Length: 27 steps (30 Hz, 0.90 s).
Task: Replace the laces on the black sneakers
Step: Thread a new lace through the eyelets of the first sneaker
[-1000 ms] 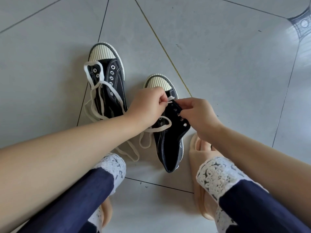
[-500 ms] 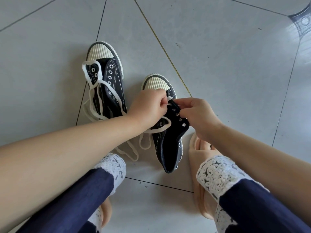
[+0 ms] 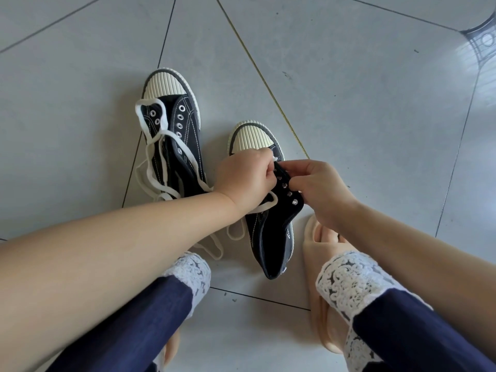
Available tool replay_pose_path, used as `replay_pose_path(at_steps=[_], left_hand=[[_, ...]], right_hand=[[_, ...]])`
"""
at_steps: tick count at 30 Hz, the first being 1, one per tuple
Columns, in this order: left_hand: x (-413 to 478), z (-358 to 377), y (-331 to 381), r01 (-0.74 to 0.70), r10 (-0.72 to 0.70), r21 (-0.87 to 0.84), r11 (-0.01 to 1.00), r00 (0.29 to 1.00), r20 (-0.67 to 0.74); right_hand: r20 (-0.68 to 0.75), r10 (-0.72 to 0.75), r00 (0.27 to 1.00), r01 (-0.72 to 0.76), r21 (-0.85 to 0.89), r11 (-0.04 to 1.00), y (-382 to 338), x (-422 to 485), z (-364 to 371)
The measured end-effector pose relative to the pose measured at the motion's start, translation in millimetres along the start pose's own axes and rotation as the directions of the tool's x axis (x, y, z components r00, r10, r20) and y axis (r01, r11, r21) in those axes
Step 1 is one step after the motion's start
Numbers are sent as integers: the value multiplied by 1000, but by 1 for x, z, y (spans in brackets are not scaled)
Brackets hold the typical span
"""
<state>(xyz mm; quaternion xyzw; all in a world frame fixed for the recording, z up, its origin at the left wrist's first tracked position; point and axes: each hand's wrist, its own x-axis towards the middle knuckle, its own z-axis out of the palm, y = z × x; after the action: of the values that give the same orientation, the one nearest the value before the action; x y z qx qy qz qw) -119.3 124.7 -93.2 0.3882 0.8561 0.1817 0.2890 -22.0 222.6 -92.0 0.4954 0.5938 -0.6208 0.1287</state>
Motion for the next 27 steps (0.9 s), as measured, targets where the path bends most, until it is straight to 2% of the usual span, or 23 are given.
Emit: replay_pose_path(at_steps=[2,5,7,12,16,19,21,23,25,27], left_hand=[[1,0,-2,-1,1,-11,1000,1000,17],[-4,-1,-8,-17,13,-137,990,999,-31],[-9,-1,-7,-9,-7,-221,975,997,-71],[-11,-3,-6,37,-58,-327,944,997,-55],[-13,-2,-4,-68,53,-163,984,994,-98],[-6,1,2,-21,16,-73,997,997,-73],[-3,1,6,-1,-3,-40,999,997,-82],[-3,1,5,-2,2,5,1000,996,-85],[-4,0,2,-16,19,36,999,997,-80],[-5,-1,-1,-30,33,46,998,997,-70]], right_hand=[[41,-3,999,3,2,1000,1,0,-3],[224,47,973,-95,212,973,0,0,-12],[261,59,964,-126,249,960,-4,2,-15],[49,8,999,-9,14,1000,-8,14,-3],[-9,-3,1000,3,-41,999,-8,14,1],[-99,-30,995,30,-3,1000,-6,11,1],[-166,-5,986,23,104,994,-7,12,-3],[-198,103,975,-23,370,929,-13,15,-13],[-206,214,955,-35,638,769,-21,20,-32],[-313,294,903,64,776,628,-27,26,-61]])
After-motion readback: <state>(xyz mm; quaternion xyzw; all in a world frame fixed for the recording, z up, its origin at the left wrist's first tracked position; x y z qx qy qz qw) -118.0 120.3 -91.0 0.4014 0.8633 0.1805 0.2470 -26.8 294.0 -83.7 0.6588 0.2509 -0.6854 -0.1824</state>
